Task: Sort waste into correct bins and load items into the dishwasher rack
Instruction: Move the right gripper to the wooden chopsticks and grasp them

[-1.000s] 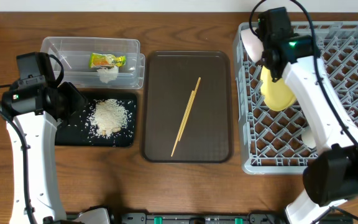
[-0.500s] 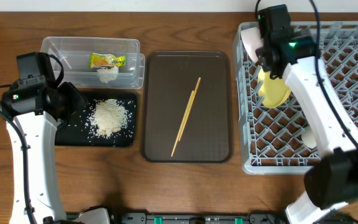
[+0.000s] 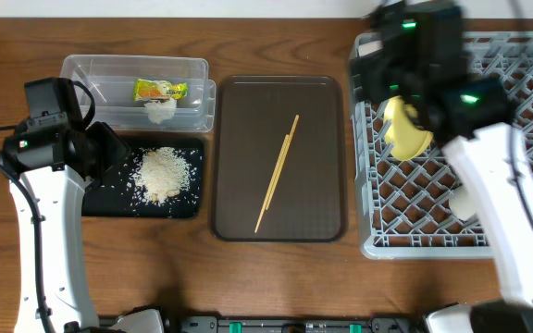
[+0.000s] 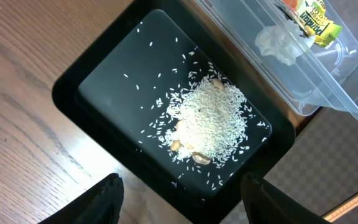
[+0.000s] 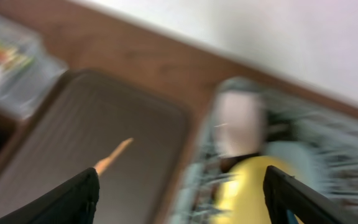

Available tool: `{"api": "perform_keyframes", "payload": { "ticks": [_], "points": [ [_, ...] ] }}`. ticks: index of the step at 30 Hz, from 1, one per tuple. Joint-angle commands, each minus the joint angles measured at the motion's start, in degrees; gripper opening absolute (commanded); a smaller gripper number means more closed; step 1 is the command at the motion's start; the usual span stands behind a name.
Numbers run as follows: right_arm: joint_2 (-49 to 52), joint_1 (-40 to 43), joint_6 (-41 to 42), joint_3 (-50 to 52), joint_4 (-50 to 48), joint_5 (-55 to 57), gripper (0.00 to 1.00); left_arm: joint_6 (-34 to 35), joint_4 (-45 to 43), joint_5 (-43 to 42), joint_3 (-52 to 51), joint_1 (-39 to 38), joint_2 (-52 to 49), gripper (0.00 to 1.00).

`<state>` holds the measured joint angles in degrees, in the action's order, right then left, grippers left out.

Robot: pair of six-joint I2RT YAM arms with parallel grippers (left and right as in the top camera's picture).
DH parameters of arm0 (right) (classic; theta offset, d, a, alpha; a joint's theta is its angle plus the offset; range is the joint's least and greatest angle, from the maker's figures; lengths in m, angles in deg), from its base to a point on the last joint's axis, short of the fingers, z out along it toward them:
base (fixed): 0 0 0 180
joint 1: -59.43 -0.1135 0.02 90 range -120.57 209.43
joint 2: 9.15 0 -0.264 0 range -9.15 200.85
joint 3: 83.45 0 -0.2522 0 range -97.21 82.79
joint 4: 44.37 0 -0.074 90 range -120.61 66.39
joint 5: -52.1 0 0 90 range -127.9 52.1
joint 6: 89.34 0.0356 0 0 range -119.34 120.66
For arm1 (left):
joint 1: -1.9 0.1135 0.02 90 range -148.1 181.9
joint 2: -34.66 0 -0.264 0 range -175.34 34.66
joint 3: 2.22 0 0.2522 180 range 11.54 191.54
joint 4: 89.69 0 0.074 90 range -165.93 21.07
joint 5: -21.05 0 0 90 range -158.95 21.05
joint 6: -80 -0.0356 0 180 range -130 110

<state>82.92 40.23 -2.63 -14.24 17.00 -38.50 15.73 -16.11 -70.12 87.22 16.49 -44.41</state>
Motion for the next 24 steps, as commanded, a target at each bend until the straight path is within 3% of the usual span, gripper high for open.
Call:
{"api": "perform_keyframes", "payload": {
  "ticks": [1, 5, 10, 16, 24],
  "points": [
    [6.0, -4.5, 6.8, 0.4, 1.0, -4.0, 0.79, 0.5, 0.2, 0.1, 0.4, 0.2, 0.1, 0.64],
    [13.3, -9.3, 10.2, 0.4, 1.0, -3.2, 0.72, 0.5, 0.2, 0.1, 0.4, 0.2, 0.1, 0.64],
    [22.3, -13.9, 20.4, 0.4, 1.0, 5.8, 0.72, 0.5, 0.2, 0.1, 0.4, 0.2, 0.1, 0.64],
    [30.4, -15.9, 29.3, 0.4, 1.1, 6.2, 0.70, 0.5, 0.2, 0.1, 0.4, 0.2, 0.1, 0.64],
    [34.9, -17.1, 30.7, 0.4, 1.5, 6.9, 0.69, 0.5, 0.2, 0.1, 0.4, 0.2, 0.1, 0.64]
  ]
}}
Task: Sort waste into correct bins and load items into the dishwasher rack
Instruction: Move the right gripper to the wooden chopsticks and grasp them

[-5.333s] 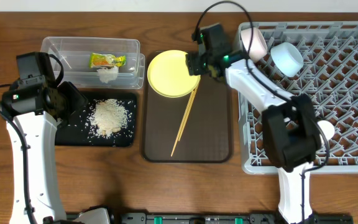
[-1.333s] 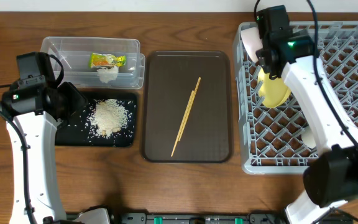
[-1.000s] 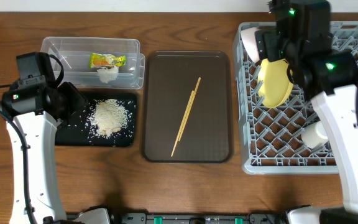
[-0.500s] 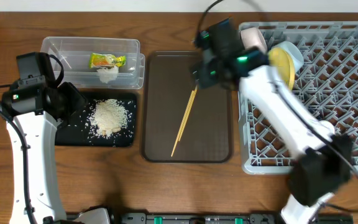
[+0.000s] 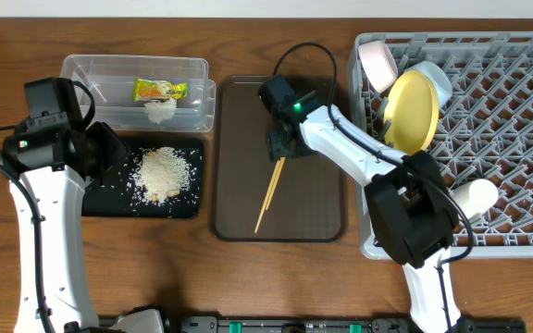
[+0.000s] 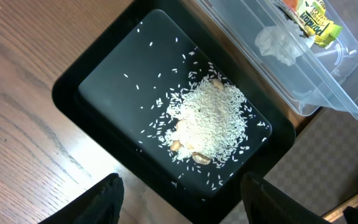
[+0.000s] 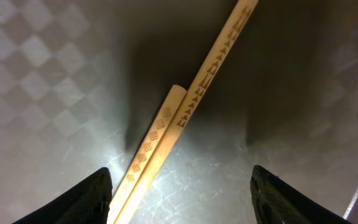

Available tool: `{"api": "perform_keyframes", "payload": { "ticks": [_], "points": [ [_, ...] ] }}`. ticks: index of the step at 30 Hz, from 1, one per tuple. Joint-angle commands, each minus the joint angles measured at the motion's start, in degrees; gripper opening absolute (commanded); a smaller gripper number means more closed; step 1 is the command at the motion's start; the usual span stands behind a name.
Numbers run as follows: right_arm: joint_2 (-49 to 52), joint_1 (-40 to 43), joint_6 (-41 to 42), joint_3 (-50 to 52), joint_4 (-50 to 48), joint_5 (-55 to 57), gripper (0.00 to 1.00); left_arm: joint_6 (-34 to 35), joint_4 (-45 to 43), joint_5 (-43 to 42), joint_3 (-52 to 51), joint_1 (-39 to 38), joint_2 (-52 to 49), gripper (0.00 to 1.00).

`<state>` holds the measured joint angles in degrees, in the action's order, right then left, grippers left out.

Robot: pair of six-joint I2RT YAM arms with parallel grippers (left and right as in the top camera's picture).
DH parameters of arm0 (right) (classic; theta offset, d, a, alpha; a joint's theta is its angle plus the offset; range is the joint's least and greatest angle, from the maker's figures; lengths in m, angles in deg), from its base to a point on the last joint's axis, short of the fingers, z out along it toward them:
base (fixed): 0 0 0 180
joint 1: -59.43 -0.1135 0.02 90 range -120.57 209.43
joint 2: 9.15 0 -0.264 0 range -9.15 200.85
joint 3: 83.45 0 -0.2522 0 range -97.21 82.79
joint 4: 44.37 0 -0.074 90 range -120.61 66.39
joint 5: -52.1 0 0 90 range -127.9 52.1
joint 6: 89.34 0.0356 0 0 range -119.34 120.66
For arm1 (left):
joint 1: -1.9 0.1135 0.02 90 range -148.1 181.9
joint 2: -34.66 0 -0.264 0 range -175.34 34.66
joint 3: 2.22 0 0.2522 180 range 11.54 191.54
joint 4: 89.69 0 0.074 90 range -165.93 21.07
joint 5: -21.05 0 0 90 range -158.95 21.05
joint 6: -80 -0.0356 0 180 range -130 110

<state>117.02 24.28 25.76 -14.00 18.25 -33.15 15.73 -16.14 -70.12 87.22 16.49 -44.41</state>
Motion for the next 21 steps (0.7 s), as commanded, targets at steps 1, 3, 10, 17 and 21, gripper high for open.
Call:
{"api": "perform_keyframes", "payload": {
  "ticks": [1, 3, 10, 17, 21],
  "points": [
    [0.9, -1.2, 2.3, 0.2, 0.2, 1.7, 0.69, 0.5, 0.2, 0.1, 0.4, 0.2, 0.1, 0.64],
    [0.9, -1.3, 2.4, 0.2, 0.4, 2.2, 0.70, 0.5, 0.2, 0.1, 0.4, 0.2, 0.1, 0.64],
    [0.9, -1.3, 3.6, 0.2, 2.6, 4.2, 0.70, 0.5, 0.2, 0.1, 0.4, 0.2, 0.1, 0.64],
    [1.0, -1.3, 4.2, 0.3, 2.9, 4.2, 0.71, 0.5, 0.2, 0.1, 0.4, 0.2, 0.1, 0.64],
    [1.2, -1.4, 4.2, 0.7, 3.0, 4.2, 0.71, 0.5, 0.2, 0.1, 0.4, 0.2, 0.1, 0.64]
  ]
}}
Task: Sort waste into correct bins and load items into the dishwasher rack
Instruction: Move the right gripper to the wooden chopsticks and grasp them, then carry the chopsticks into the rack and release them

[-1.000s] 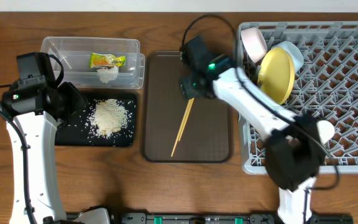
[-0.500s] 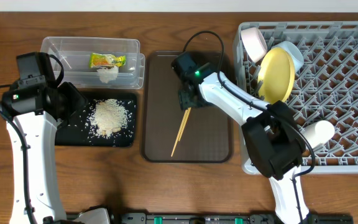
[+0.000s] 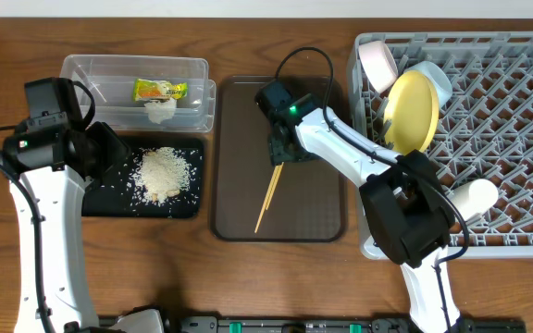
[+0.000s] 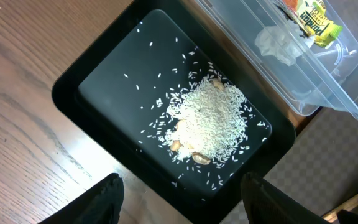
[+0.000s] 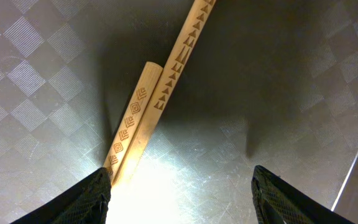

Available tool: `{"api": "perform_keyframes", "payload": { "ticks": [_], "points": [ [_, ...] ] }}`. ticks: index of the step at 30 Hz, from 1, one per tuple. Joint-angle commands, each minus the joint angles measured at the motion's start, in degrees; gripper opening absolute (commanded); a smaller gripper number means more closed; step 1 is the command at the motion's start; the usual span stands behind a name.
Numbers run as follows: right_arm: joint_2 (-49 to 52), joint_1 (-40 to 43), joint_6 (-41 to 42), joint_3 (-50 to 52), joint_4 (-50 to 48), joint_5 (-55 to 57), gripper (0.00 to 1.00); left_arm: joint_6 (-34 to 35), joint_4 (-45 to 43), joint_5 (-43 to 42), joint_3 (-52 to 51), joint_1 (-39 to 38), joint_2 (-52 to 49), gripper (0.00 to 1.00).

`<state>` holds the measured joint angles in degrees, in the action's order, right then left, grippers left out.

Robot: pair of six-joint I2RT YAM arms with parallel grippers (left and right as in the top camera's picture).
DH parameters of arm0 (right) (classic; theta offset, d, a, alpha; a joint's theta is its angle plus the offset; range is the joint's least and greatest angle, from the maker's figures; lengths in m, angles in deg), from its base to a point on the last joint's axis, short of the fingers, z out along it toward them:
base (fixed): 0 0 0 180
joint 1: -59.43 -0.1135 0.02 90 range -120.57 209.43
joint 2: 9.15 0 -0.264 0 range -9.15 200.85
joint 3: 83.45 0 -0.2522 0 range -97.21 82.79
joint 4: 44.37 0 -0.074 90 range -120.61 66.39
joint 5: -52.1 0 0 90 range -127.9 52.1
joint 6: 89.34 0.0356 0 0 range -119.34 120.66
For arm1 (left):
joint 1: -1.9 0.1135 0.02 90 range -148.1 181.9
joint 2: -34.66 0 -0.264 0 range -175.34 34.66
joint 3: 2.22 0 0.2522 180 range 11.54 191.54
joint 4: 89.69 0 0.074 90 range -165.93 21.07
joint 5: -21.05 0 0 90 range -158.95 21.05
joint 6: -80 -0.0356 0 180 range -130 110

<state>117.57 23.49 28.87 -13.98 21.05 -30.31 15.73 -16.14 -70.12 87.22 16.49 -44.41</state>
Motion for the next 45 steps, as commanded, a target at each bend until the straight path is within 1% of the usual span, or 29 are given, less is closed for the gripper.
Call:
{"api": "perform_keyframes", "payload": {
  "ticks": [1, 10, 12, 14, 16, 17, 18, 20, 21, 24, 26, 27, 33, 36, 38, 45],
  "points": [
    [0.7, -0.6, 1.1, 0.9, 0.2, 1.4, 0.71, 0.5, 0.2, 0.1, 0.4, 0.2, 0.1, 0.64],
    [0.8, -0.5, 1.2, 2.9, -0.1, 1.4, 0.73, 0.5, 0.2, 0.1, 0.4, 0.2, 0.1, 0.64],
    [0.8, -0.5, 1.2, 2.9, -0.3, 1.4, 0.72, 0.5, 0.2, 0.1, 0.4, 0.2, 0.1, 0.64],
    [0.8, -0.5, 1.2, 2.9, -0.2, 1.4, 0.63, 0.5, 0.2, 0.1, 0.4, 0.2, 0.1, 0.64],
    [0.8, -0.5, 1.2, 2.9, -0.2, 1.4, 0.47, 0.5, 0.2, 0.1, 0.4, 0.2, 0.1, 0.64],
    [0.8, -0.5, 1.2, 2.9, -0.2, 1.4, 0.36, 0.5, 0.2, 0.1, 0.4, 0.2, 0.1, 0.64],
    [0.8, -0.5, 1.2, 2.9, -0.2, 1.4, 0.29, 0.5, 0.2, 0.1, 0.4, 0.2, 0.1, 0.64],
    [0.8, -0.5, 1.2, 2.9, 0.0, 1.4, 0.23, 0.5, 0.2, 0.1, 0.4, 0.2, 0.1, 0.64],
    [0.8, -0.5, 1.1, 2.9, 0.0, 1.4, 0.18, 0.5, 0.2, 0.1, 0.4, 0.2, 0.1, 0.64],
    [0.8, -0.5, 1.1, 2.9, 0.1, 1.2, 0.13, 0.5, 0.2, 0.1, 0.4, 0.2, 0.1, 0.64],
    [0.8, -0.5, 1.1, 2.9, 0.3, 1.1, 0.03, 0.5, 0.2, 0.1, 0.4, 0.2, 0.1, 0.64],
    [0.8, -0.5, 1.1, 2.9, 0.4, 1.1, 0.01, 0.5, 0.2, 0.1, 0.4, 0.2, 0.1, 0.64],
    [0.7, -0.4, 0.9, 2.9, 0.6, -0.8, 0.01, 0.5, 0.2, 0.1, 0.4, 0.2, 0.1, 0.64],
    [0.0, -0.2, -3.1, 2.6, 0.6, -4.9, 0.01, 0.5, 0.2, 0.1, 0.4, 0.2, 0.1, 0.64],
    [-1.2, 0.3, -5.9, 2.3, 0.9, -5.5, 0.01, 0.5, 0.2, 0.1, 0.4, 0.2, 0.1, 0.64],
    [-12.1, 4.0, -14.9, 2.2, 3.4, -5.5, 0.01, 0.5, 0.2, 0.1, 0.4, 0.2, 0.1, 0.64]
  ]
}}
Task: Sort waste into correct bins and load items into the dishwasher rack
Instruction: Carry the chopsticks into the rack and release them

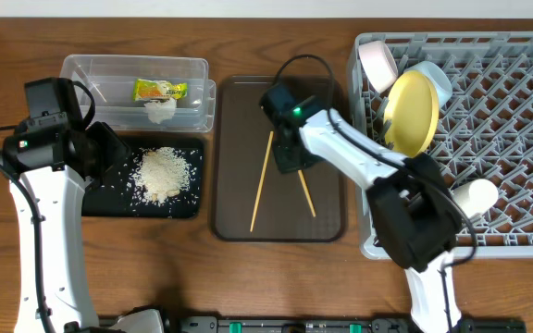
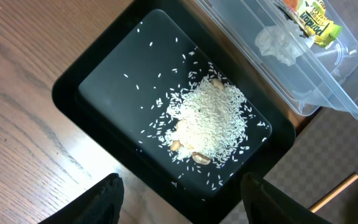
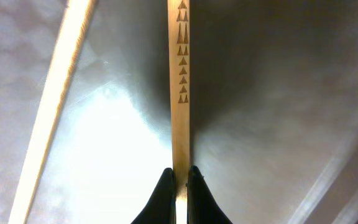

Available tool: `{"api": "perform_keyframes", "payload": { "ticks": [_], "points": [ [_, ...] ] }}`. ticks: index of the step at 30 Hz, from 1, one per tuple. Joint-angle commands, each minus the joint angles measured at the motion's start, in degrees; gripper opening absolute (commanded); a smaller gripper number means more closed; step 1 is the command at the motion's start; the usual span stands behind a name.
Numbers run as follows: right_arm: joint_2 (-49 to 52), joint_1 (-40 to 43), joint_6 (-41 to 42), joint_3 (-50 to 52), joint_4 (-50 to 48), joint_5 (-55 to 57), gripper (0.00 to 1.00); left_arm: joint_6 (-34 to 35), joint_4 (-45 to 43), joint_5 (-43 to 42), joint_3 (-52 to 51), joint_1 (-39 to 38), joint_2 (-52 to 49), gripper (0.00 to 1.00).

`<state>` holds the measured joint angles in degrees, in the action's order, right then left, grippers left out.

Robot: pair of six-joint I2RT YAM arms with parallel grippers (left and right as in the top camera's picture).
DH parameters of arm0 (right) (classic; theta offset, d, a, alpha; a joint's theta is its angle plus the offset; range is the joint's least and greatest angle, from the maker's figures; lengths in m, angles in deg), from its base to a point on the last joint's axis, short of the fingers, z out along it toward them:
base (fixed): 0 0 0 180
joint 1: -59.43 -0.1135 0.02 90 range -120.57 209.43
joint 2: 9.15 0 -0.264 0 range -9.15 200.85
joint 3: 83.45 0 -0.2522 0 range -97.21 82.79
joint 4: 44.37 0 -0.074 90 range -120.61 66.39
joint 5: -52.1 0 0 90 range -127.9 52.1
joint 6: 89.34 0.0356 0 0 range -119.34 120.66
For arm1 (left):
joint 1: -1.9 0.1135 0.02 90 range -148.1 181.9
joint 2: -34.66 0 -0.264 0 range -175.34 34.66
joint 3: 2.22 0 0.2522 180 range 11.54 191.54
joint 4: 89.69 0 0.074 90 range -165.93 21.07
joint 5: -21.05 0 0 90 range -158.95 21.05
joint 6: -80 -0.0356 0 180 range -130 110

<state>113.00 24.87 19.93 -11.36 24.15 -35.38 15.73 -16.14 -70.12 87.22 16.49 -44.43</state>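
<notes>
Two wooden chopsticks are on the brown tray (image 1: pixel 239 111). My right gripper (image 1: pixel 290 155) is shut on one chopstick (image 1: pixel 305 196), which runs toward the front right. In the right wrist view that chopstick (image 3: pixel 180 93) is pinched between the fingertips of the gripper (image 3: pixel 179 182), and the other chopstick (image 3: pixel 61 93) lies free to its left. The free chopstick (image 1: pixel 261 183) lies almost straight along the tray. My left gripper (image 1: pixel 102 153) stands open over the near corner of the black tray (image 2: pixel 73 93) of rice (image 2: pixel 207 121), holding nothing.
A clear bin (image 1: pixel 91 69) at the back left holds a yellow-green wrapper (image 1: pixel 160 90) and a crumpled tissue (image 1: pixel 160 111). The grey dishwasher rack (image 1: pixel 516 111) on the right carries a yellow plate (image 1: pixel 410 111), a pink cup (image 1: pixel 376 60) and a white cup (image 1: pixel 475 194).
My right gripper was open over the two chopsticks lying side by side; now it is shut on one. The chopsticks have come apart, the held one angled front right. The left arm is unchanged.
My right arm was over the rack by the yellow plate. Then it stood open over the upper ends of the paired chopsticks on the brown tray, then closer to them. Now it grips one chopstick. The left gripper stayed open over the rice tray throughout.
</notes>
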Motion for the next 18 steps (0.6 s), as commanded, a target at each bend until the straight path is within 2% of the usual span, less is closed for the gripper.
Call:
{"api": "perform_keyframes", "payload": {
  "ticks": [1, 9, 14, 18],
  "points": [
    [-9.4, 3.4, -7.4, -0.4, 0.6, -0.4, 0.01, 0.5, 0.2, 0.1, 0.4, 0.2, 0.1, 0.64],
    [-20.3, 12.4, -11.5, -0.4, 5.5, -0.4, 0.01, 0.5, 0.2, 0.1, 0.4, 0.2, 0.1, 0.64],
    [-20.8, 18.3, -14.1, -0.1, 9.4, -0.4, 0.01, 0.5, 0.2, 0.1, 0.4, 0.2, 0.1, 0.64],
    [-20.8, 20.9, -14.0, 2.6, 8.8, -1.5, 0.01, 0.5, 0.2, 0.1, 0.4, 0.2, 0.1, 0.64]
  ]
}}
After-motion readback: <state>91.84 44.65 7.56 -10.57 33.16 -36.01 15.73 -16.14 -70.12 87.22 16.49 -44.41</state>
